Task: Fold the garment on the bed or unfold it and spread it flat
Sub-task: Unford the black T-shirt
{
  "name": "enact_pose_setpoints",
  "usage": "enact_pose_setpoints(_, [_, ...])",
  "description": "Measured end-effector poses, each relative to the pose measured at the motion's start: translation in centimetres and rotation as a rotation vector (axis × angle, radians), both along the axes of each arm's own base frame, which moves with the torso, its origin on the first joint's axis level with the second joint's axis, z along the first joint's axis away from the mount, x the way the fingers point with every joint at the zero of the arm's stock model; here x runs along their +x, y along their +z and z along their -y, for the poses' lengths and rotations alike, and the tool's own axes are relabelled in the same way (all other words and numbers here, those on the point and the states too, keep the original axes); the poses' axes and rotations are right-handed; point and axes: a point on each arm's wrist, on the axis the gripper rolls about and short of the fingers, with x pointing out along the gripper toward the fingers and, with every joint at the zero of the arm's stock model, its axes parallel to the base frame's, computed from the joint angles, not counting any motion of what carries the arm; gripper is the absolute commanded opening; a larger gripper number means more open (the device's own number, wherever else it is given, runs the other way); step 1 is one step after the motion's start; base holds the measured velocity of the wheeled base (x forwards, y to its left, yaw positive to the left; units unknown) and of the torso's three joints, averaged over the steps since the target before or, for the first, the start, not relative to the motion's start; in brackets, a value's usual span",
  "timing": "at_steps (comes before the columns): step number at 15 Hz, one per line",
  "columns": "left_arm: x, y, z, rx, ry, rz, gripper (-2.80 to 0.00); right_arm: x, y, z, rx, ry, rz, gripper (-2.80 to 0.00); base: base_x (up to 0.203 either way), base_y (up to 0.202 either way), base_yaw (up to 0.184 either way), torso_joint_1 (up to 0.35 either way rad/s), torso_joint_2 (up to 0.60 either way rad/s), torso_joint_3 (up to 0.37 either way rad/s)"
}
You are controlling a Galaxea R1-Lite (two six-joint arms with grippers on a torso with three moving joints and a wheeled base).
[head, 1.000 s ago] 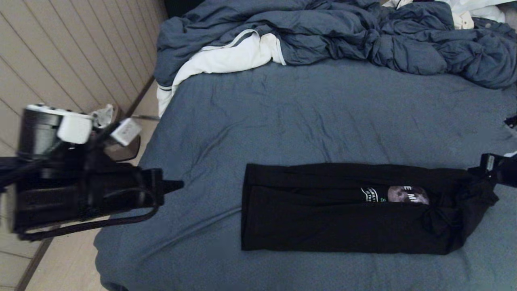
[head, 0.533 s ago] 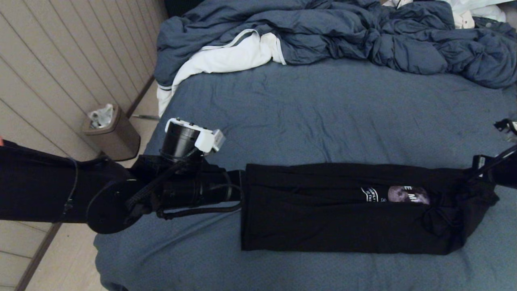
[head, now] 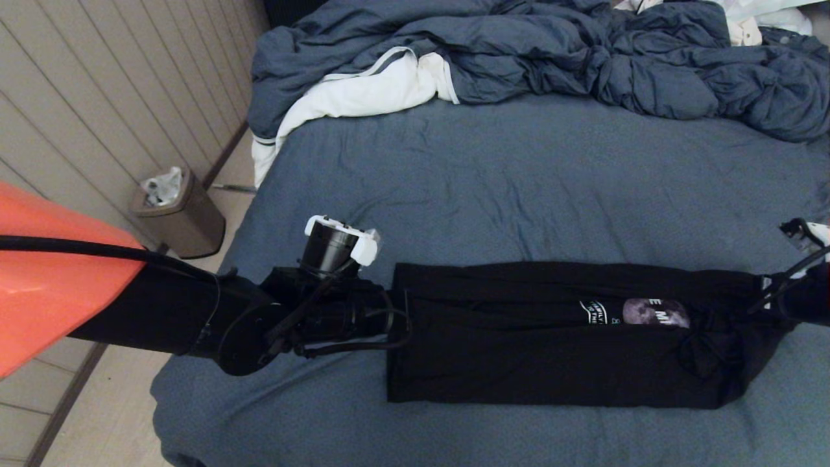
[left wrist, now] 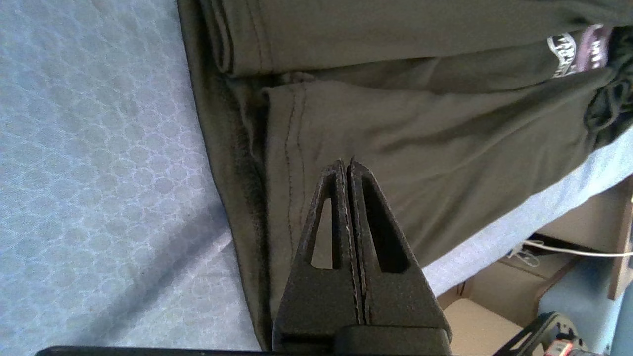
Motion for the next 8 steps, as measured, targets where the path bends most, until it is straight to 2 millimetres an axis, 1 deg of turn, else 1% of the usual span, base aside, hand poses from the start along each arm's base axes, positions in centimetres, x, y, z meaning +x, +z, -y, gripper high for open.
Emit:
enact_pose_setpoints(2, [0.1, -0.3, 0.1, 0.004, 0.000, -0.006, -2.80, -1.3, -0.3, 0.1, -0.009, -0.008, -0.020, -2.80, 0.000, 0.000, 0.000, 0.000, 0.00, 0.000])
enact_pose_setpoints(5, [0.1, -0.4, 0.0, 0.006, 0.001, -0.011, -2.80, -3.9, -1.1, 1.3, -0.064, -0.030, -0.046, -2.80, 0.000, 0.000, 0.000, 0.000, 0.00, 0.000])
enact_pose_setpoints(8, [0.0, -0.3, -0.1, 0.006, 0.001, -0.011, -2.80, -5.8, -2.9, 2.9, -0.102, -0.074, -0.060, -2.80, 0.000, 0.000, 0.000, 0.000, 0.00, 0.000])
